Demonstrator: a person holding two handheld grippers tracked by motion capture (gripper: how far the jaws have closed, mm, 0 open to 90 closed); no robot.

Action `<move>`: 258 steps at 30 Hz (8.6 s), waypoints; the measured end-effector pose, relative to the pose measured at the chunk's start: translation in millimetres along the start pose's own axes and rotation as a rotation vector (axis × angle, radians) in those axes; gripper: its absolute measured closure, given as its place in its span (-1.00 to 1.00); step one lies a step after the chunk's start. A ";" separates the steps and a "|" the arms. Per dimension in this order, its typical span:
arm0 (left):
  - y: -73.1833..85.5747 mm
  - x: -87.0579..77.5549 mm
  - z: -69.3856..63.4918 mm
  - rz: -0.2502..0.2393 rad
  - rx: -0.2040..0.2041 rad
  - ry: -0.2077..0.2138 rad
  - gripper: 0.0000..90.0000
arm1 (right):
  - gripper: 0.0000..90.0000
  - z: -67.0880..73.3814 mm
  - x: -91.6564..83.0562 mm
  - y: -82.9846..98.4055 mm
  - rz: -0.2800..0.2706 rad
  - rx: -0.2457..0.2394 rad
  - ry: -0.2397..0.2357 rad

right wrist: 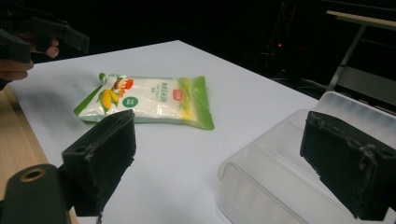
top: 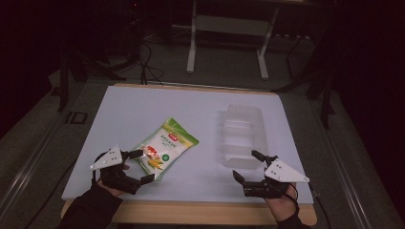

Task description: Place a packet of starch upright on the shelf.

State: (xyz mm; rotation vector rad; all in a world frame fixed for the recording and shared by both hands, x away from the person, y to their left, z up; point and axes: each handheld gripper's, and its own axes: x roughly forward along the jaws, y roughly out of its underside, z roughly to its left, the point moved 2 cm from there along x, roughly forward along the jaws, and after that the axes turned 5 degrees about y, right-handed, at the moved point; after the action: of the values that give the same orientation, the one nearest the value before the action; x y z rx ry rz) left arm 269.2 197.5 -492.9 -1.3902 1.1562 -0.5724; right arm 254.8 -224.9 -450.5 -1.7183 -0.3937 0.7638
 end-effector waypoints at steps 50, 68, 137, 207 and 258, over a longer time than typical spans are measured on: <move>-67.7 56.6 88.4 0.120 0.027 -0.108 -0.88 | -0.71 3.6 -5.0 -11.4 -0.050 0.015 0.000; -51.0 95.2 146.0 0.299 -0.136 -0.191 -0.90 | -0.70 5.1 -3.0 -9.3 -0.045 0.006 -0.016; -82.3 91.5 93.8 0.444 0.005 -0.205 0.96 | -0.68 3.3 -2.1 -9.7 -0.032 0.034 -0.021; -129.8 62.4 -29.9 -0.191 -0.003 0.108 0.97 | 0.05 16.8 63.9 -51.8 0.007 0.138 -0.316; -79.5 44.6 -4.6 0.042 -0.049 0.046 -1.00 | 0.85 -125.7 12.7 -146.7 0.028 -0.055 -0.197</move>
State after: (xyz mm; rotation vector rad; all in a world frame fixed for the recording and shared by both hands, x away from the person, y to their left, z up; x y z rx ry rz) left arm 306.7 142.7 -430.2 -1.3974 1.2404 -0.5525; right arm 366.9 -266.8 -298.3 -1.7073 -0.5308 0.9545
